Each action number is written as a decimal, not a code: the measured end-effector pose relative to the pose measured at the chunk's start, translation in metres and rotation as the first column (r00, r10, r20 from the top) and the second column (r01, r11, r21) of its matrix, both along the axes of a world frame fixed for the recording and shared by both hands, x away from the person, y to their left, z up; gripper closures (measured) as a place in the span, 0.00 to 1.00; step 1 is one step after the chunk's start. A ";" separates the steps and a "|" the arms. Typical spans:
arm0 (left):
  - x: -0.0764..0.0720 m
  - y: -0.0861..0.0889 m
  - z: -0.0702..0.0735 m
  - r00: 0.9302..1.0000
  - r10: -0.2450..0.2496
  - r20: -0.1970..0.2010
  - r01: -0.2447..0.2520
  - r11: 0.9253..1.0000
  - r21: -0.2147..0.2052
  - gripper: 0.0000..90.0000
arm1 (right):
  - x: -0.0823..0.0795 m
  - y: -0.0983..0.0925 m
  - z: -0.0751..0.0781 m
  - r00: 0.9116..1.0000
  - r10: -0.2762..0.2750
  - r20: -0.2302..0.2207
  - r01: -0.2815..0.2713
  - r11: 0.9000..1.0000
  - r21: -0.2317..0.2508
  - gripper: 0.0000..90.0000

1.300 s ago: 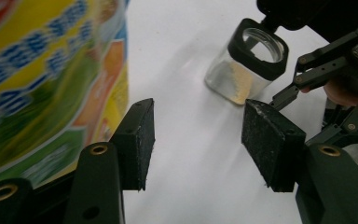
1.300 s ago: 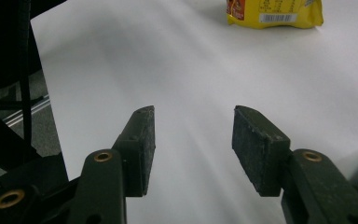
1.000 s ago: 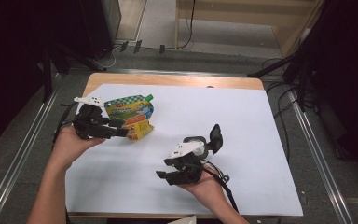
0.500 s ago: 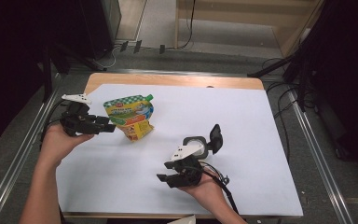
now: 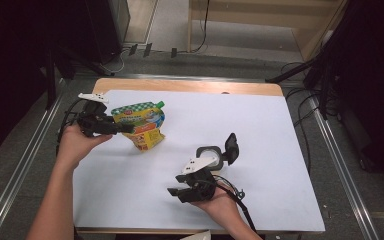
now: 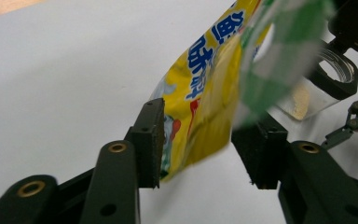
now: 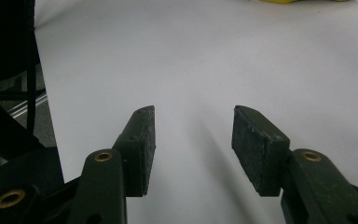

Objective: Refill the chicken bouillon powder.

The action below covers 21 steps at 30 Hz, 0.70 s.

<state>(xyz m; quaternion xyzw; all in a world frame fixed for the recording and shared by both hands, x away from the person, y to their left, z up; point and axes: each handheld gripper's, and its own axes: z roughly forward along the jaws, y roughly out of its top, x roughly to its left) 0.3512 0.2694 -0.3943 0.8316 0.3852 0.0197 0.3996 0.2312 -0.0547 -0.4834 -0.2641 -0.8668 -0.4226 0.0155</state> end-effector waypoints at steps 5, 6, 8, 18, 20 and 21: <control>0.005 -0.011 -0.004 1.000 -0.011 0.002 0.011 1.000 -0.006 0.69 | -0.002 0.001 -0.003 1.000 0.006 0.000 -0.006 1.000 -0.007 0.56; 0.006 -0.013 -0.005 1.000 -0.019 0.003 0.019 1.000 -0.008 0.71 | -0.002 0.001 -0.004 1.000 0.006 0.000 -0.006 1.000 -0.006 0.56; 0.007 -0.018 -0.007 1.000 -0.019 0.001 0.019 1.000 0.004 0.74 | -0.003 0.001 -0.005 1.000 0.003 -0.006 -0.003 1.000 -0.008 0.56; 0.005 -0.019 -0.003 1.000 -0.013 0.021 0.014 1.000 -0.028 1.00 | -0.004 0.002 -0.009 1.000 0.012 -0.009 -0.012 1.000 0.009 0.54; 0.004 -0.021 -0.002 1.000 -0.004 0.017 0.004 1.000 -0.029 1.00 | -0.004 0.003 -0.010 1.000 0.014 -0.010 -0.014 1.000 0.010 0.54; 0.004 -0.022 -0.002 1.000 0.000 0.017 0.001 1.000 -0.029 1.00 | -0.004 0.003 -0.010 1.000 0.017 -0.009 -0.017 1.000 0.012 0.53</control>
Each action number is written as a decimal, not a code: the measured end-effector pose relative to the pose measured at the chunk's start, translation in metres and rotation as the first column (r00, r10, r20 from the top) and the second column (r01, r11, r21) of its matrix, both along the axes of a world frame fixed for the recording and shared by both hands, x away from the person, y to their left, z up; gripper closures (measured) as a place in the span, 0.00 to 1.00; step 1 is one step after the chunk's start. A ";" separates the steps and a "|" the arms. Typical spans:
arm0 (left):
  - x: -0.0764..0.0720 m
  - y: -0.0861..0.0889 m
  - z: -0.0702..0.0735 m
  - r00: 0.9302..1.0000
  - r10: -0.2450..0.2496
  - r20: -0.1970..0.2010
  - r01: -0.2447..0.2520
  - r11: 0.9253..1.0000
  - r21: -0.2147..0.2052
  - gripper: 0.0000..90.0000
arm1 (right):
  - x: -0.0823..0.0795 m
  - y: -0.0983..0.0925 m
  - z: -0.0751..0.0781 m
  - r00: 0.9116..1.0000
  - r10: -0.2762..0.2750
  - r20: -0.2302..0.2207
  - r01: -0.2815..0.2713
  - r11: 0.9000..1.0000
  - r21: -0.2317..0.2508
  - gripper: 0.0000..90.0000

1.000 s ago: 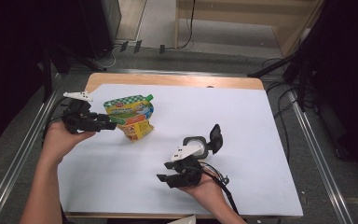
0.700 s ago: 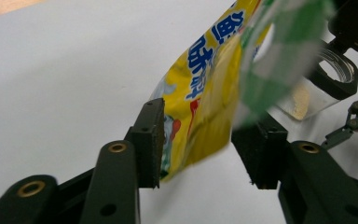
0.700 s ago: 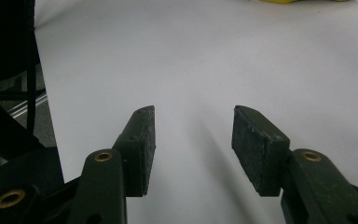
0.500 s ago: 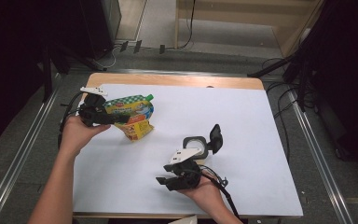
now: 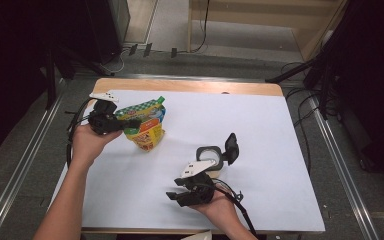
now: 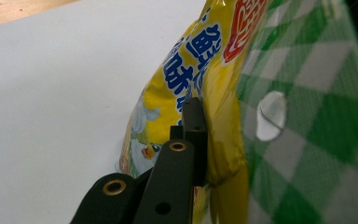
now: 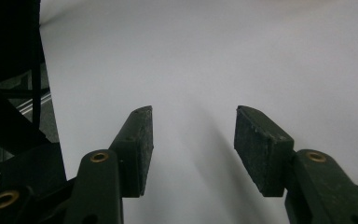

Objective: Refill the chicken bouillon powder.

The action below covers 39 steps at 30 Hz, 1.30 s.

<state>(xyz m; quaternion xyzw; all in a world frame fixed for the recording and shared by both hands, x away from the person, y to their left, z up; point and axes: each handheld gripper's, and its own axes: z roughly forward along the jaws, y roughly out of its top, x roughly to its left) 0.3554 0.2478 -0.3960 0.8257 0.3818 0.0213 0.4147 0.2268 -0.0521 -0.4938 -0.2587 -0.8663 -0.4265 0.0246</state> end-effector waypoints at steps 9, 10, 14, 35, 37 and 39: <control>-0.008 -0.004 0.019 1.000 0.003 -0.001 -0.003 1.000 -0.030 1.00 | 0.000 -0.001 -0.002 1.000 0.001 0.025 -0.001 1.000 0.014 0.52; -0.008 -0.004 0.019 1.000 0.003 -0.001 -0.003 1.000 -0.030 1.00 | 0.000 -0.001 -0.002 1.000 0.001 0.025 -0.001 1.000 0.014 0.52; -0.015 -0.012 0.032 1.000 -0.024 -0.001 0.024 0.999 -0.033 1.00 | 0.000 0.000 -0.003 1.000 0.005 0.024 -0.005 1.000 0.007 0.51; -0.046 -0.026 0.068 0.993 -0.115 -0.031 0.113 0.991 -0.077 1.00 | 0.022 0.027 -0.011 0.997 -0.078 -0.002 0.078 0.997 -0.016 0.57; -0.047 -0.025 0.070 0.992 -0.122 -0.038 0.118 0.990 -0.081 1.00 | 0.025 0.032 -0.011 0.996 -0.090 0.004 0.090 0.996 -0.012 0.59; -0.049 -0.025 0.071 0.991 -0.127 -0.038 0.124 0.989 -0.082 1.00 | 0.027 0.035 -0.012 0.995 -0.098 0.006 0.098 0.995 0.004 0.60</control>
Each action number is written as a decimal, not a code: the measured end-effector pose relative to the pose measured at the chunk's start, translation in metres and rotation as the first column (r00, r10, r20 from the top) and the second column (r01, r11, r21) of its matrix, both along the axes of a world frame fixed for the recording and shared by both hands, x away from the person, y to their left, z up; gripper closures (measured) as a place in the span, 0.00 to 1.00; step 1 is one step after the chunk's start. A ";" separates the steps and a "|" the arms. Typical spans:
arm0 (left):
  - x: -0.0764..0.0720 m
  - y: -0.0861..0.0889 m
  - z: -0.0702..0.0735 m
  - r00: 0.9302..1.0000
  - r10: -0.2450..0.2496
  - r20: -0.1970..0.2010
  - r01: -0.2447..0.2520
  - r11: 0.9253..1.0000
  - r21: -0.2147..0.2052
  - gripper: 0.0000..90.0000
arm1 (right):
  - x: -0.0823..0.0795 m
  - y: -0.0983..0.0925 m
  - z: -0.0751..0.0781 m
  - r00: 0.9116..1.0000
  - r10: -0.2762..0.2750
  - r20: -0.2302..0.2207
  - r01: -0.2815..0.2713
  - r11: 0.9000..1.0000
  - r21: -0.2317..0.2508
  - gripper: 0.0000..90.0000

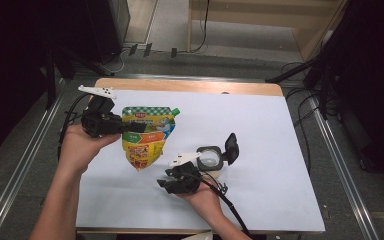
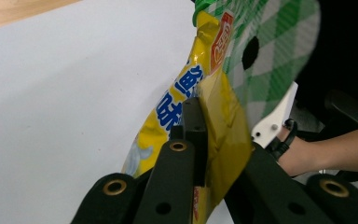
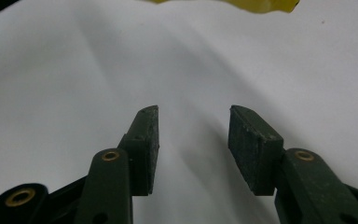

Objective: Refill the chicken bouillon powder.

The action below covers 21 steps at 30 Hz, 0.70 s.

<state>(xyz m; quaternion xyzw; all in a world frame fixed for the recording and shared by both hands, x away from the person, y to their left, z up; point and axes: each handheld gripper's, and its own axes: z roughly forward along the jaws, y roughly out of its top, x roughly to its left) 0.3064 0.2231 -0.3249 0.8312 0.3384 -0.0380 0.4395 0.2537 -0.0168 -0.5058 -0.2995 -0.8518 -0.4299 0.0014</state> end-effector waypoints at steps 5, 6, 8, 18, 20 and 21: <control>-0.004 0.001 0.002 1.000 -0.001 -0.008 0.001 1.000 0.002 1.00 | 0.002 0.006 0.000 1.000 -0.016 0.001 0.016 1.000 0.011 0.65; -0.005 0.001 0.002 1.000 -0.005 -0.010 0.005 1.000 0.003 1.00 | 0.003 0.007 0.000 1.000 -0.017 0.001 0.017 1.000 0.019 0.69; -0.007 0.001 0.003 1.000 -0.009 -0.011 0.009 1.000 0.003 1.00 | 0.004 0.008 -0.001 1.000 -0.024 -0.003 0.024 0.999 0.028 0.72; -0.017 -0.003 0.013 0.999 -0.053 -0.009 0.053 0.998 -0.032 1.00 | 0.012 0.010 -0.003 0.994 -0.103 0.020 0.102 0.993 0.061 0.77; -0.018 -0.004 0.014 0.998 -0.063 -0.011 0.062 0.997 -0.038 1.00 | 0.013 0.010 -0.004 0.993 -0.118 0.029 0.116 0.991 0.069 0.77; -0.019 -0.005 0.014 0.997 -0.070 -0.015 0.069 0.997 -0.041 1.00 | 0.013 0.010 -0.004 0.992 -0.122 0.032 0.120 0.990 0.072 0.77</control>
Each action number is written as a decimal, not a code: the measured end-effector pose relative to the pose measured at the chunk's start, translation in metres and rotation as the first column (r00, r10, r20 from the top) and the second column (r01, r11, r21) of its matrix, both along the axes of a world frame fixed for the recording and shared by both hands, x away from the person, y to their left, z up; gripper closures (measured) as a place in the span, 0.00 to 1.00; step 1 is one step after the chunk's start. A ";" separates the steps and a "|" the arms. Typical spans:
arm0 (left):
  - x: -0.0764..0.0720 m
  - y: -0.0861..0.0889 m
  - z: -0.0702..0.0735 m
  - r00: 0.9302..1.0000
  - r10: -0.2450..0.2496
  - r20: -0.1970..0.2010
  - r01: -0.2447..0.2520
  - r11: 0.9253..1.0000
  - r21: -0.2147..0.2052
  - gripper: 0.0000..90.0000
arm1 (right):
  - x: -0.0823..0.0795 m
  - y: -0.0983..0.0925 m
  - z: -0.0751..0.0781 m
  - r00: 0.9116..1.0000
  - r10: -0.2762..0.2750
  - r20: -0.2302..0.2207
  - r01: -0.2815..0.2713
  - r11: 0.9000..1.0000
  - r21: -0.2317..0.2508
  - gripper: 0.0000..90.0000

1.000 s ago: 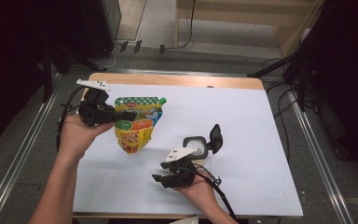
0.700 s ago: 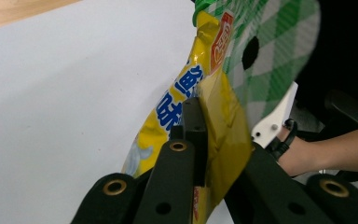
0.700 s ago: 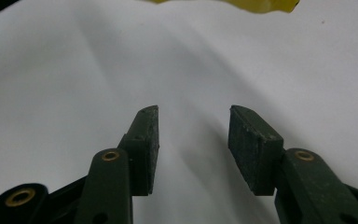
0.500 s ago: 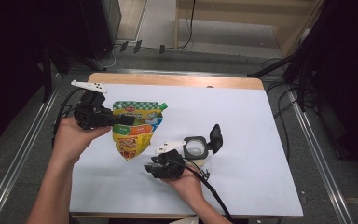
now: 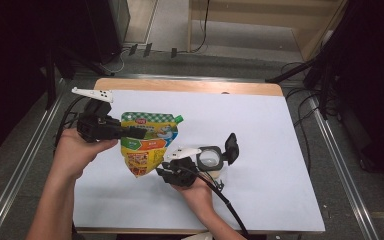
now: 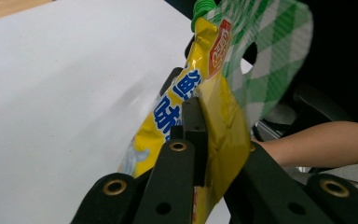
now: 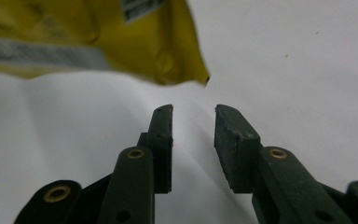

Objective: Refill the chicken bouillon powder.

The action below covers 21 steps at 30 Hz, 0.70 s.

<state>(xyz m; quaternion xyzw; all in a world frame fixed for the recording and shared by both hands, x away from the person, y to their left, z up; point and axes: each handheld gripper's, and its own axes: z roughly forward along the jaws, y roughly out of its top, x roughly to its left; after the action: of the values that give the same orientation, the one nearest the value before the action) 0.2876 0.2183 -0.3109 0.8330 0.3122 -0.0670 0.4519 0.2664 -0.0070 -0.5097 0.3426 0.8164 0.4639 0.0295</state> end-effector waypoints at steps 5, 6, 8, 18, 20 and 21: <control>-0.001 -0.004 0.000 1.000 -0.015 -0.015 0.015 1.000 0.001 1.00 | -0.003 0.001 0.003 0.999 -0.032 0.040 0.032 0.999 0.012 0.76; -0.001 -0.004 0.000 1.000 -0.015 -0.016 0.015 1.000 0.000 1.00 | -0.003 0.000 0.003 0.998 -0.038 0.045 0.037 0.999 0.014 0.76; -0.002 -0.005 0.000 1.000 -0.021 -0.020 0.021 1.000 -0.001 1.00 | -0.003 0.000 0.003 0.998 -0.043 0.045 0.042 0.999 0.021 0.76; -0.002 -0.007 0.001 0.998 -0.037 -0.045 0.035 0.998 -0.047 1.00 | -0.006 -0.001 0.001 0.993 -0.097 0.070 0.092 0.994 0.062 0.73; -0.002 -0.006 0.000 0.998 -0.028 -0.048 0.026 0.999 -0.046 1.00 | -0.008 -0.002 0.001 0.990 -0.103 0.092 0.097 0.993 0.068 0.73; -0.001 -0.006 -0.001 0.998 -0.028 -0.051 0.026 0.999 -0.048 1.00 | -0.009 -0.002 0.001 0.991 -0.101 0.091 0.094 0.993 0.078 0.73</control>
<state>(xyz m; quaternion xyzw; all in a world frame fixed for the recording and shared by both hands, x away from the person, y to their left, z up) 0.2865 0.2119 -0.3117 0.8242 0.3107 -0.1019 0.4623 0.2576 -0.0088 -0.5089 0.3606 0.7789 0.5072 0.0782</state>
